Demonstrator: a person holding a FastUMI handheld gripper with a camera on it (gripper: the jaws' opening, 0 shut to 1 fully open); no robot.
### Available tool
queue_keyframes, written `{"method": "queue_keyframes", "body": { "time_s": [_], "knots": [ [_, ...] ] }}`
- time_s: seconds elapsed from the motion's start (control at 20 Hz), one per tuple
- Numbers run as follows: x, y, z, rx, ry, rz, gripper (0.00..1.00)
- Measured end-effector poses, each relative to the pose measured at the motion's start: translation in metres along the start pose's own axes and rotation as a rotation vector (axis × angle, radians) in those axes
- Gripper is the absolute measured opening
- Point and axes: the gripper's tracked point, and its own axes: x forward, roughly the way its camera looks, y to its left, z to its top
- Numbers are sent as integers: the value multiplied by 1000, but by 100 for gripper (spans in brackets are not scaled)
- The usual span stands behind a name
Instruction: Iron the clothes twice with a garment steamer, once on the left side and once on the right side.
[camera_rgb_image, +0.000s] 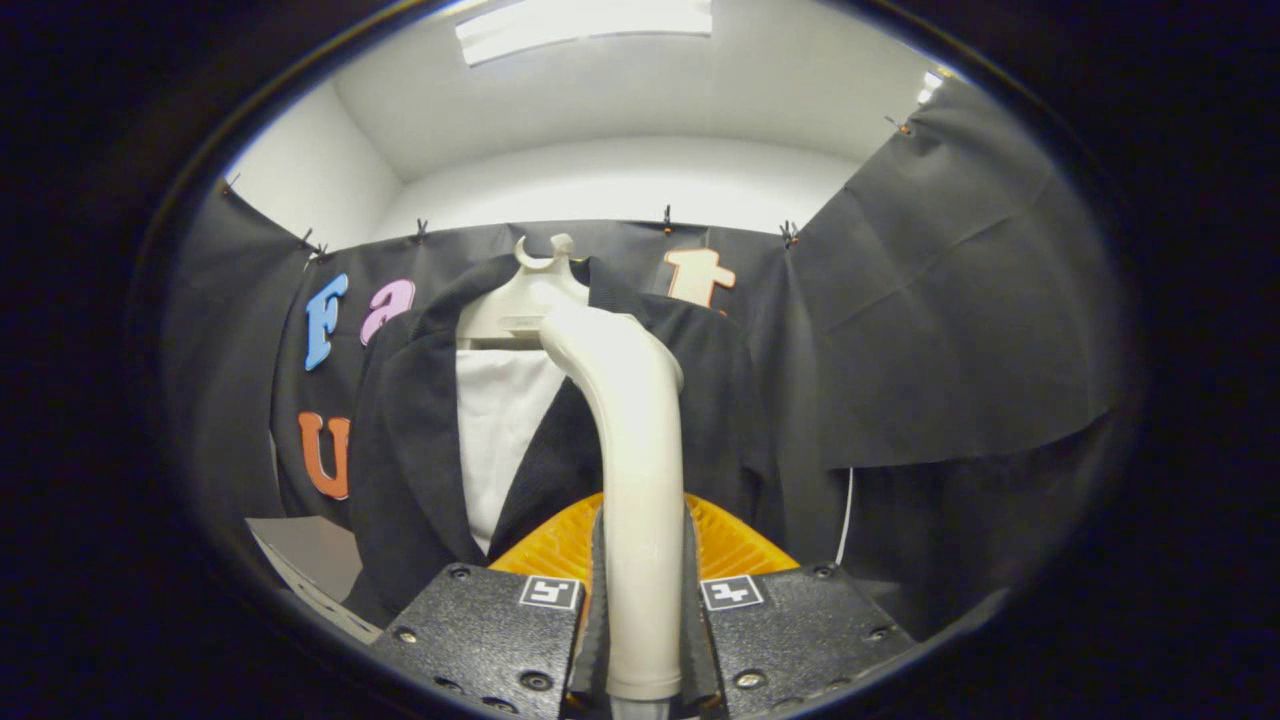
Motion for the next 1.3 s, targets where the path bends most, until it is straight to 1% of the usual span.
{"method": "queue_keyframes", "body": {
  "time_s": [0.15,0.25,0.5,1.0,1.3],
  "knots": [
    [-15,2,-15,-2,41,-21,31],
    [-26,5,-25,-28,59,-25,31],
    [-49,10,-65,-57,142,-42,31],
    [-87,-9,-139,-77,277,-103,31],
    [-114,-10,-192,-79,373,-105,31]
  ]
}}
